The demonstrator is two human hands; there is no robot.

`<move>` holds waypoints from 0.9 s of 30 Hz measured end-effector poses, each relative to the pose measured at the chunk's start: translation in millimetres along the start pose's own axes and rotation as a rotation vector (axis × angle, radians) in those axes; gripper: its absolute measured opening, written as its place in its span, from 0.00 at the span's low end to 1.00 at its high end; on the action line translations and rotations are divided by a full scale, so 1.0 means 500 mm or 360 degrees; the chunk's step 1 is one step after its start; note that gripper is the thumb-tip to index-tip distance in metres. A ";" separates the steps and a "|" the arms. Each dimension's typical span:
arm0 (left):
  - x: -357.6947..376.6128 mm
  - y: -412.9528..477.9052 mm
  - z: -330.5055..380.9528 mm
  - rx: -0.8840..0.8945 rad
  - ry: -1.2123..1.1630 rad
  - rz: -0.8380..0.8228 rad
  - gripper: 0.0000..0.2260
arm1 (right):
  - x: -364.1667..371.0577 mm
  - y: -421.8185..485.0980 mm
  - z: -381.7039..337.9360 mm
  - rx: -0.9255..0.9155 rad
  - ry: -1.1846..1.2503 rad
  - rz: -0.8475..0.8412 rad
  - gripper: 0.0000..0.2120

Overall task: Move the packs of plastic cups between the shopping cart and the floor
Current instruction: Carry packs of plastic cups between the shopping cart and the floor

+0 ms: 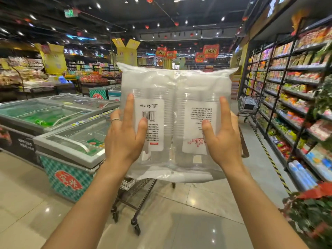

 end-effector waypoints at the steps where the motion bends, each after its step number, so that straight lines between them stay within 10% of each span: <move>1: 0.028 0.017 0.004 0.0004 0.0004 0.0006 0.30 | 0.010 0.019 0.029 0.0003 -0.0002 -0.0003 0.32; 27: 0.653 0.433 -0.014 -0.0323 0.0343 0.0015 0.29 | 0.424 0.519 0.655 0.0087 0.0348 -0.0420 0.31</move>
Point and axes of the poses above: each hand's wrist, its own y-axis towards the middle knuckle, its own x-axis out of the palm, z = x × y, the point moved 8 cm from there along y, towards the middle knuckle, and after that the axes turned 12 degrees about y, right-handed, at the moved point
